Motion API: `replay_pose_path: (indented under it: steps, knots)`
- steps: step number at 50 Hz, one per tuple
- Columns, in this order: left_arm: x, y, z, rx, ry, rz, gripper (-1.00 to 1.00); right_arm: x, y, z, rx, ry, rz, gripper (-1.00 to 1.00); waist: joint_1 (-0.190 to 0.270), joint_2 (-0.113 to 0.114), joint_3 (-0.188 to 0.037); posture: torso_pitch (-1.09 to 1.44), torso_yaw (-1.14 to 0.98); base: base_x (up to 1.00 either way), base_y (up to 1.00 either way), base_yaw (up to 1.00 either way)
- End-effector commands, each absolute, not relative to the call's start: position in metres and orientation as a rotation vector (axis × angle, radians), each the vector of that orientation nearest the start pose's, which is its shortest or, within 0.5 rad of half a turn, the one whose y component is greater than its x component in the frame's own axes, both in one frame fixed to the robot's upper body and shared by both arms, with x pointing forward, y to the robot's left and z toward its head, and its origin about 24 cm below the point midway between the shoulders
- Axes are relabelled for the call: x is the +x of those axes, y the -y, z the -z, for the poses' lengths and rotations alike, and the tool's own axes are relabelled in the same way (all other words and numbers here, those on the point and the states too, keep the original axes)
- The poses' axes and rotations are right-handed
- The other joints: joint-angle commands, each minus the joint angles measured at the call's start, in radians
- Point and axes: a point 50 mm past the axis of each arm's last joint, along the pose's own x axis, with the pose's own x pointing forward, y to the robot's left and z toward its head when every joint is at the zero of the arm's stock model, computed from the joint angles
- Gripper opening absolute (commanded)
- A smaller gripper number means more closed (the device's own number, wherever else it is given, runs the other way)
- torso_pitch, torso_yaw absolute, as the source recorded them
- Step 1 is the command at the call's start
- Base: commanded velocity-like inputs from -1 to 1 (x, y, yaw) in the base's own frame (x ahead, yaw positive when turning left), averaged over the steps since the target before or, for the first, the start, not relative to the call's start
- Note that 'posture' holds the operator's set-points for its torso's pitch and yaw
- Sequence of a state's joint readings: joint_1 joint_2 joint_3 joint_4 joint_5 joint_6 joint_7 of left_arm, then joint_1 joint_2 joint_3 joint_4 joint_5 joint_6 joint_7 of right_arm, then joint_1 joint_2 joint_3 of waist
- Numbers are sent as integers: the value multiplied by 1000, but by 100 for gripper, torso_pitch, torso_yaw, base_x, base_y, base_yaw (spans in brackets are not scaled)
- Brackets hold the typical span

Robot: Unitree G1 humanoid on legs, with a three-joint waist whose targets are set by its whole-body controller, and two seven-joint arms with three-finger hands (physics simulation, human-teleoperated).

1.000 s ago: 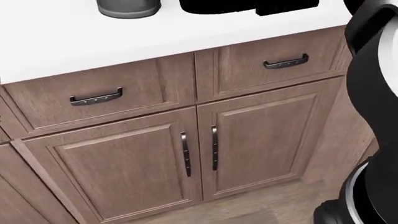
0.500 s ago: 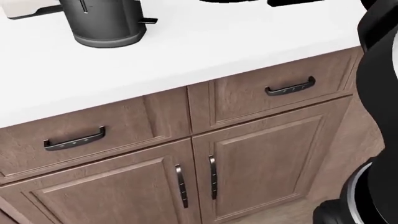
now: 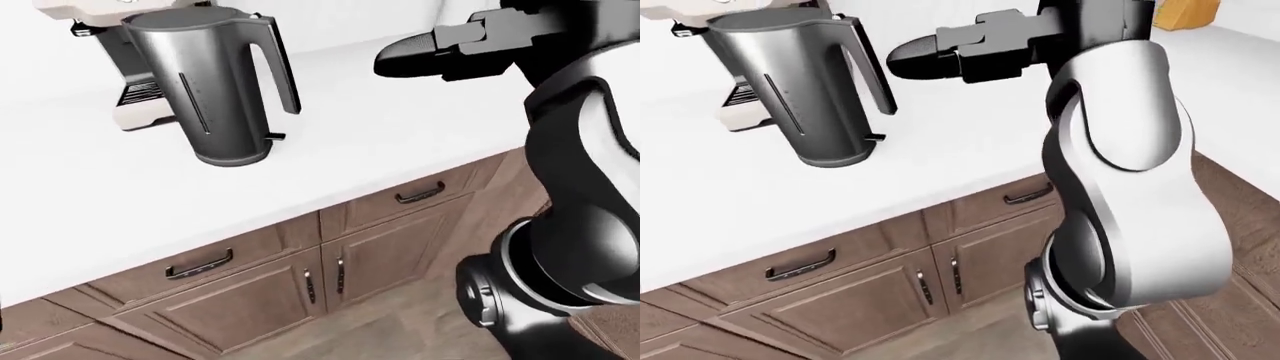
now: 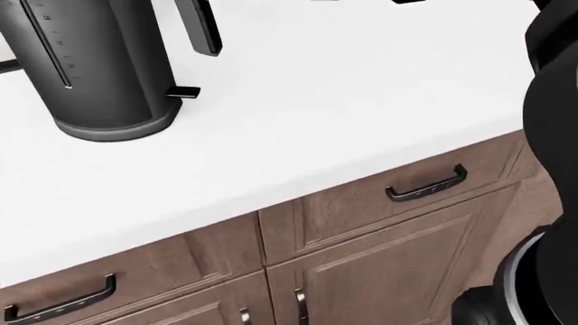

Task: Press the button to open the lid of the electric kettle.

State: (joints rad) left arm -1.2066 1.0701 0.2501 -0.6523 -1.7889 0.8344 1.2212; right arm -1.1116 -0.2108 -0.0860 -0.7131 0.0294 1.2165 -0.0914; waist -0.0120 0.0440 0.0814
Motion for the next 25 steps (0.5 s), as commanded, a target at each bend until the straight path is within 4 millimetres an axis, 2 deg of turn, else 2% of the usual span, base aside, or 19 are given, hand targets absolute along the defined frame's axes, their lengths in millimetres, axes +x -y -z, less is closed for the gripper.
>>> replay_pose_path:
  steps: [1,2,3,4,7,9,11,12,13,15,17,20,23,24,25]
  knots:
    - [158,-175,-417,-141,627,-30,100,240,120,-369,-125,635,-28,100,-3,0,-6,0,0,0,0,0]
    - [158,-175,-417,-140,627,-31,100,241,120,-369,-122,627,-30,100,-1,28,-11,0,0,0,0,0]
    - [158,-175,-417,-140,628,-31,100,241,120,-369,-121,628,-34,100,-13,27,-14,0,0,0,0,0]
    - [158,-175,-417,-140,628,-32,100,241,120,-369,-116,630,-33,100,-11,18,0,0,0,0,0,0]
    - [158,-175,-417,-138,629,-32,100,239,120,-370,-111,639,-32,100,-16,30,2,0,0,0,0,0]
    - [158,-175,-417,-137,629,-32,100,238,120,-370,-116,643,-31,100,-13,21,10,0,0,0,0,0]
    - [158,-175,-418,-137,630,-33,100,238,119,-370,-119,646,-35,100,-11,-12,17,0,0,0,0,0]
    - [158,-175,-418,-137,630,-33,100,238,119,-370,-118,647,-35,100,-9,-18,7,0,0,0,0,18]
    - [158,-175,-417,-137,629,-32,100,238,120,-370,-118,648,-34,100,6,-3,-8,0,0,0,0,23]
    - [158,-175,-417,-138,629,-32,100,238,119,-370,-119,648,-35,100,12,-1,-27,0,0,0,0,38]
    - [158,-175,-418,-137,630,-33,100,238,119,-370,-121,650,-40,100,16,-7,-21,0,0,0,0,52]
    - [159,-175,-417,-136,629,-33,100,239,119,-369,-120,650,-40,100,18,-12,-29,0,0,0,0,65]
    - [158,-175,-417,-135,630,-31,100,238,119,-369,-121,651,-41,100,18,14,-18,0,0,0,0,65]
    - [158,-175,-417,-135,630,-32,100,238,119,-369,-121,651,-40,100,19,32,-20,0,0,0,0,70]
    - [158,-175,-417,-136,630,-33,100,238,119,-369,-120,651,-40,100,26,66,-34,0,0,0,0,87]
